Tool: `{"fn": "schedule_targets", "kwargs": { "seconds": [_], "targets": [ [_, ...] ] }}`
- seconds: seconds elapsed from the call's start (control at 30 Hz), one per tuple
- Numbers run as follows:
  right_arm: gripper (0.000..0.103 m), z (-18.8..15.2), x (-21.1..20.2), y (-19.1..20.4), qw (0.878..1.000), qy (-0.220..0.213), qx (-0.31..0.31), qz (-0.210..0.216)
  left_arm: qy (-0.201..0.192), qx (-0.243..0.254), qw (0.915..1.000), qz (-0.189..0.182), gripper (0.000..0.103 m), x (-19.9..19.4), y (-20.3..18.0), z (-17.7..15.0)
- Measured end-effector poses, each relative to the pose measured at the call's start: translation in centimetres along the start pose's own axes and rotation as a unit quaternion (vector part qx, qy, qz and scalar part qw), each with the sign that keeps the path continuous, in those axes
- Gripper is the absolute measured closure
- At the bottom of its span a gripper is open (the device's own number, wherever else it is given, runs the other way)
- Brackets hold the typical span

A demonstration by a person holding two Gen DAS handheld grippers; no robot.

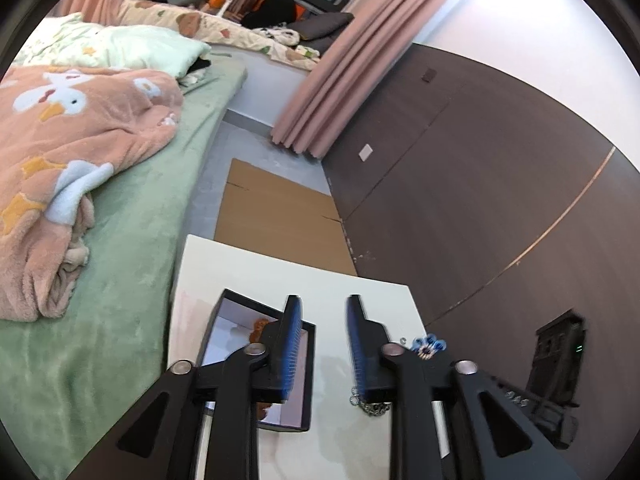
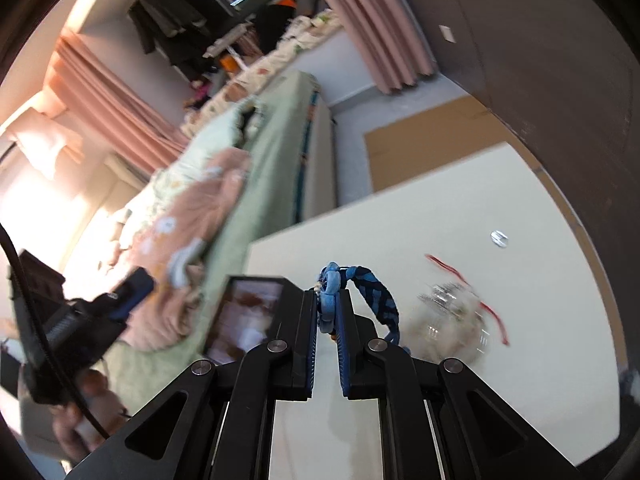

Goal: Organize jewelry
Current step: 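Carry the brown bracelet to the box with left gripper while right grasps blue piece, then release the brown bracelet in the box with the left gripper while the right gripper carries the blue piece there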

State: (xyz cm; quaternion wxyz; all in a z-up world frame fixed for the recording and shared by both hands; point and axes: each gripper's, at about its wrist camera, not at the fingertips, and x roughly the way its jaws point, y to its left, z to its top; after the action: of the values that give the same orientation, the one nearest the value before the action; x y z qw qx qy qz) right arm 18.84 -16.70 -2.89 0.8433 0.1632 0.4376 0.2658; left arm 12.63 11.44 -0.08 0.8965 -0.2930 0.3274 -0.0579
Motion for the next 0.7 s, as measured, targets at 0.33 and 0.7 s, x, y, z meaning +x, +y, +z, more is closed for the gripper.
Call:
{"fn": "schedule_targets", "kwargs": {
  "seconds": [0.33, 0.7],
  "targets": [
    [0.092, 1.3, 3.7, 6.1, 0.994, 0.027, -0.030, 0.106, -0.027, -0.065, 0.9967, 0.042, 0.021, -1.1, 3.0, 1.4],
    [0.033, 0.2, 4.8, 4.8, 0.991, 0.051, -0.012, 0.123, -0.038, -0.082, 0.9926, 0.081, 0.016, -1.2, 3.5, 1.2]
  ]
}}
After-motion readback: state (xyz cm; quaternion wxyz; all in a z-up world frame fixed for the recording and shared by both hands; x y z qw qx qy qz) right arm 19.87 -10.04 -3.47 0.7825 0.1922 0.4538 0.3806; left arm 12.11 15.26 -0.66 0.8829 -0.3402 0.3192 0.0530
